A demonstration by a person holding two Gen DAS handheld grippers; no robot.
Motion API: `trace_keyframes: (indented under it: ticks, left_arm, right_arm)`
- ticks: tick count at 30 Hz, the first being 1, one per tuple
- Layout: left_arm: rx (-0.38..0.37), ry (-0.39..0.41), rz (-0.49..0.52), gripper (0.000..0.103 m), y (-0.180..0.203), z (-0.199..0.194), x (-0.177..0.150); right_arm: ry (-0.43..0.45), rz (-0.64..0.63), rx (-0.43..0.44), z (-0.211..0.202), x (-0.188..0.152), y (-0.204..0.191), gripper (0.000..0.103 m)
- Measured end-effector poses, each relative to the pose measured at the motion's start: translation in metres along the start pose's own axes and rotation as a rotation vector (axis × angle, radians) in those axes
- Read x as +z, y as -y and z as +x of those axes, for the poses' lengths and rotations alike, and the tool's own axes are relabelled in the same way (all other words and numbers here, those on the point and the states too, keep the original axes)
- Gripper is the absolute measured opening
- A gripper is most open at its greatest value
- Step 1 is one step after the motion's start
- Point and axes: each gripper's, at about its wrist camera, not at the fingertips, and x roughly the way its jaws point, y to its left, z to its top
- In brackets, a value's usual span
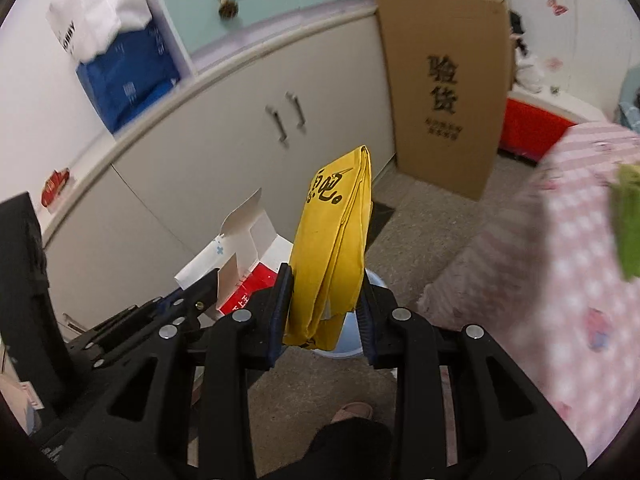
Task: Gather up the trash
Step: 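Carry both items to the blue bin and open both tools over it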
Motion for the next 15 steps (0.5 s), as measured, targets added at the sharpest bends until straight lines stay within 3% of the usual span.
trace_keyframes:
  ticks: [9,12,15]
  left_arm:
    - [0.066,-0.030,-0.032,0.012,-0.021,0.057,0.026]
    - [0.079,-0.071,-0.028,0.017,-0.026,0.076,0.031]
    - [0.119,-0.073,-0.043,0.031,-0.036,0.082,0.031]
  right_arm:
    - [-0.049,-0.012,0.005,0.067,0.013,-0.003,0.031]
    - [-0.063,-0.004,0.005,0.081,0.016,-0.001,0.031]
    - [-0.082,0.002,0.015,0.092,0.016,0.000,0.031]
